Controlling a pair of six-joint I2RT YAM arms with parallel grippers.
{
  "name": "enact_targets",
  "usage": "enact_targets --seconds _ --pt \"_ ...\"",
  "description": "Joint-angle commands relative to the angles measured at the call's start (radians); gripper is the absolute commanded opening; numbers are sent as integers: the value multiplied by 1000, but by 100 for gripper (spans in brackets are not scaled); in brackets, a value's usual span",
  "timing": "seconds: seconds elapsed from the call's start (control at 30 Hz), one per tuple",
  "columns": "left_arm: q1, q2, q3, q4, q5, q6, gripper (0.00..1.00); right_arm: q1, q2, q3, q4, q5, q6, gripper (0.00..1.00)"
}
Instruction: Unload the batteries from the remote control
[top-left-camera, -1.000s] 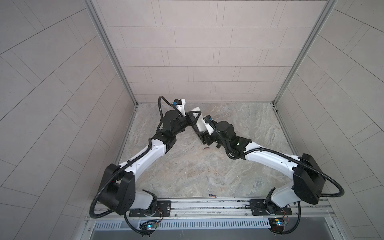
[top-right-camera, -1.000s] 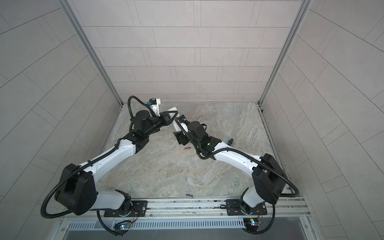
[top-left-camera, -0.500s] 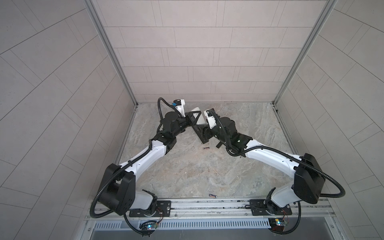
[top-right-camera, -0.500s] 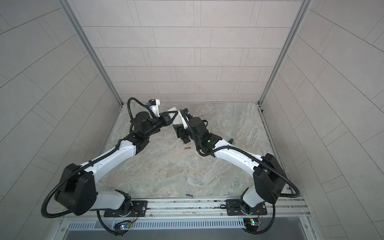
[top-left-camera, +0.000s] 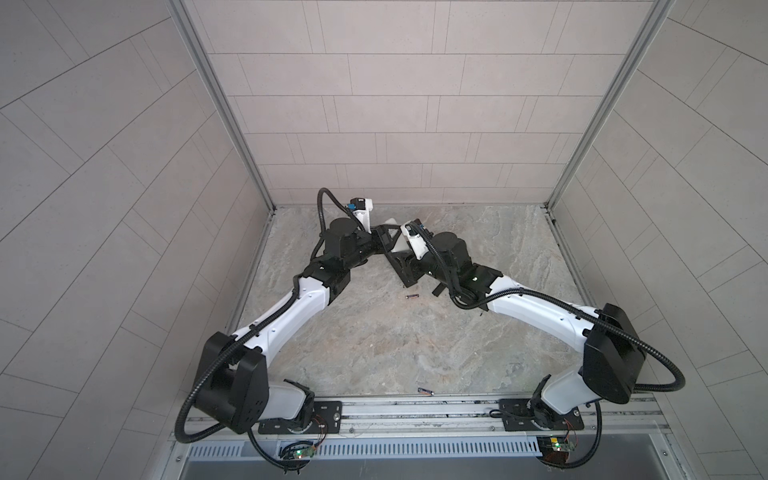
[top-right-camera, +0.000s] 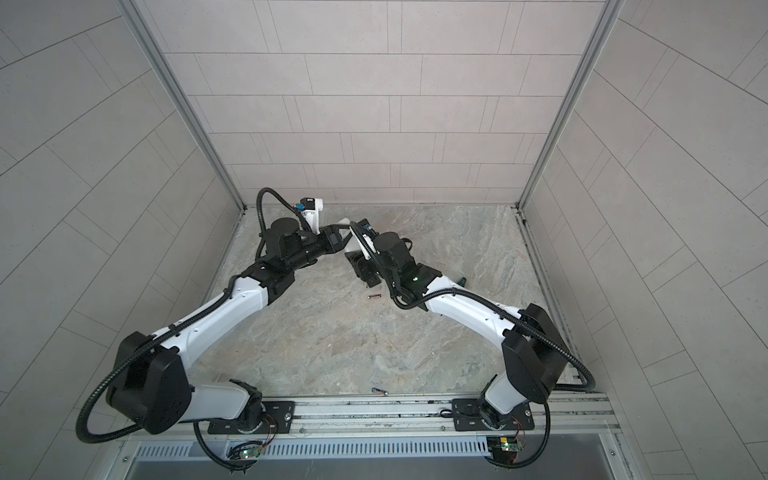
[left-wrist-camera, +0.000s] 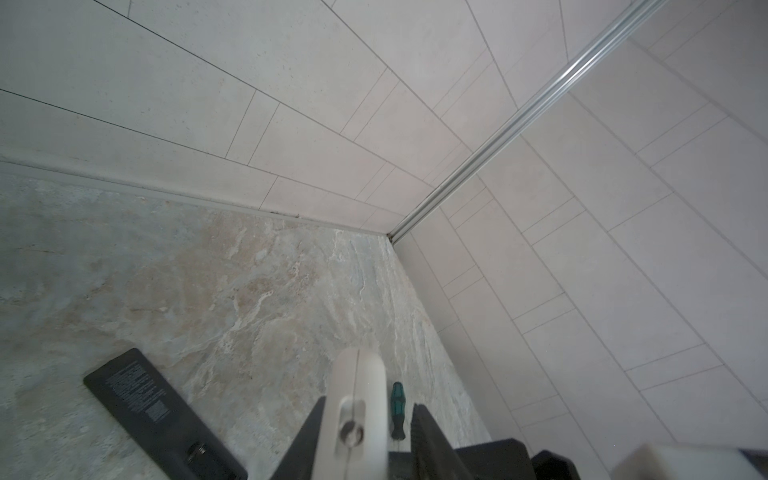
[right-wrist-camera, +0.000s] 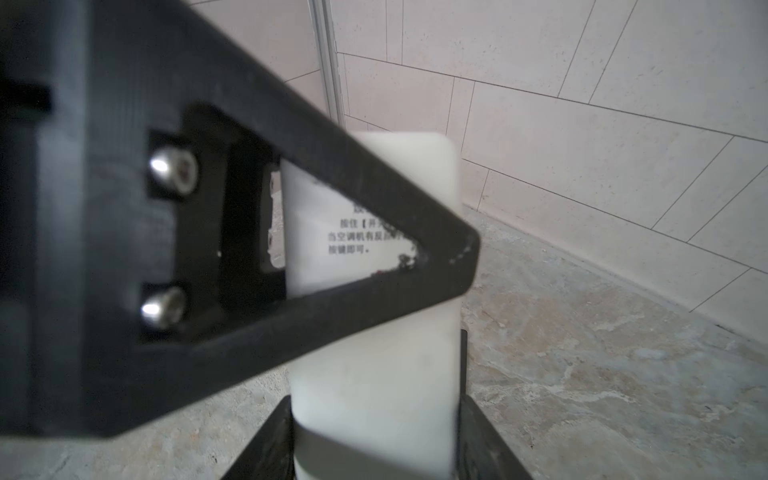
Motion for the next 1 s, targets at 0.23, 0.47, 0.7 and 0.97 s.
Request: enact_targets --seconds 0.23,0.47,0.7,0.97 --pt "51 83 247 -439 261 197 36 -1 -48 27 -89 -50 -140 42" --pt "52 91 258 -486 296 226 32 0 -48 39 -114 -59 -174 42" --pt "52 110 267 -504 302 228 19 0 -32 73 -159 -84 -215 42" --pt "58 72 187 -401 272 177 2 -7 -30 102 -192 -52 -158 76"
